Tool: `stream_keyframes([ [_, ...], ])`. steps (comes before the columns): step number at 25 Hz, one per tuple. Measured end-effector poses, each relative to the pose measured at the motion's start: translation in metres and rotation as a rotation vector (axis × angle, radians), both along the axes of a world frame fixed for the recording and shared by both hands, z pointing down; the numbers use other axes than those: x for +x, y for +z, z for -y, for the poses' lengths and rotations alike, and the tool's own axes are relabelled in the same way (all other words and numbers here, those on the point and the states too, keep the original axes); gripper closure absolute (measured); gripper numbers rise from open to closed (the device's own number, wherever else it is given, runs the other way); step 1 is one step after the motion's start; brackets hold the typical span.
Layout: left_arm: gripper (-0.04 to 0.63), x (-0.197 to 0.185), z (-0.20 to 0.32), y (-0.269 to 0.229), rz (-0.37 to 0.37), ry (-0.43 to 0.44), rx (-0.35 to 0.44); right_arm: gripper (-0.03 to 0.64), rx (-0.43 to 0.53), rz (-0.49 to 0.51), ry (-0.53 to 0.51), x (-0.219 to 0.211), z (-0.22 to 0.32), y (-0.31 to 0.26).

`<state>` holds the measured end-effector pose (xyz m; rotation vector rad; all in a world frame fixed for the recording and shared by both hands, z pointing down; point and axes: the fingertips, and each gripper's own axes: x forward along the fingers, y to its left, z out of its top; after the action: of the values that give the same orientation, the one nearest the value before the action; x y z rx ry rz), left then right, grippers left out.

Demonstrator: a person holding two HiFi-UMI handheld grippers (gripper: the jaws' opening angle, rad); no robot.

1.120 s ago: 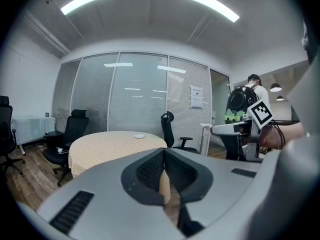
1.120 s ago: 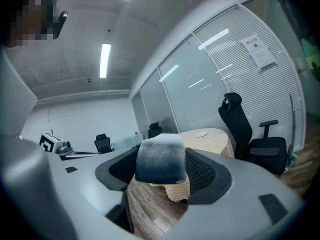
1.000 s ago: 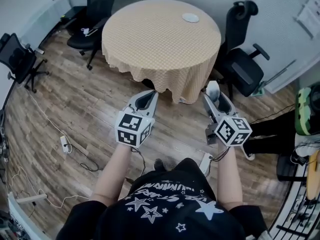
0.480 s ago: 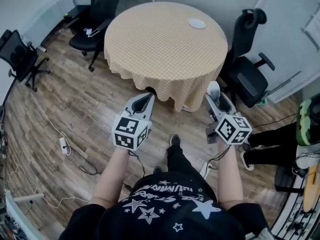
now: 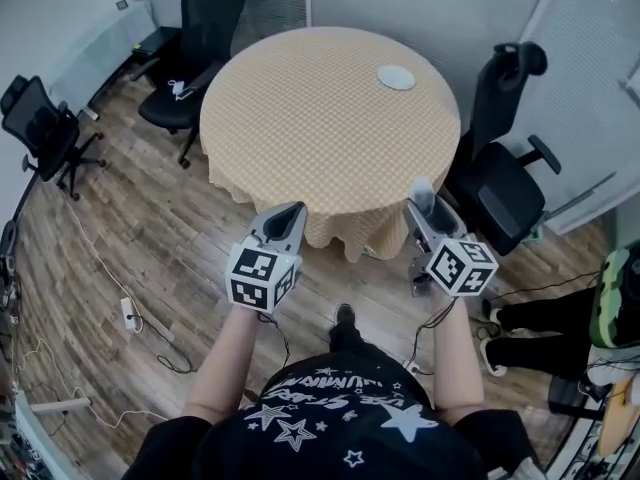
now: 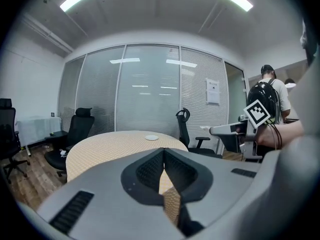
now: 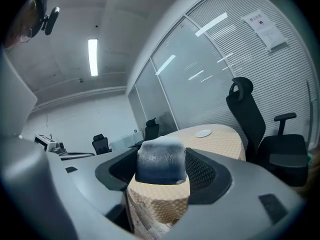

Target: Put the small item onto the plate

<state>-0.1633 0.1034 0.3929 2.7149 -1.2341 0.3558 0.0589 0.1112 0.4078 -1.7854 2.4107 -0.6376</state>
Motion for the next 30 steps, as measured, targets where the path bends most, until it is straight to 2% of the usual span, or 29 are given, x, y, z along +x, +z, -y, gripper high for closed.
stream_keyframes([
  [6, 0.588, 0.044, 0.047, -0.001, 0.014, 0.0, -0.01, 0.324, -0.001, 0.036, -0.015, 0.036, 0.048, 0.002],
  [11, 0.588, 0.065, 0.076, 0.002, 0.022, -0.02, -0.016, 0.324, -0.005, 0.072, -0.045, 0.053, 0.083, 0.01],
  [21, 0.588, 0.06, 0.131, 0.013, 0.028, -0.001, -0.044, 0.325, -0.031, 0.074, -0.049, 0.041, 0.135, 0.021],
  [30, 0.588, 0.066, 0.226, 0.0, -0.003, 0.112, -0.022, 0.325, -0.035, 0.018, 0.045, 0.039, 0.197, 0.012],
])
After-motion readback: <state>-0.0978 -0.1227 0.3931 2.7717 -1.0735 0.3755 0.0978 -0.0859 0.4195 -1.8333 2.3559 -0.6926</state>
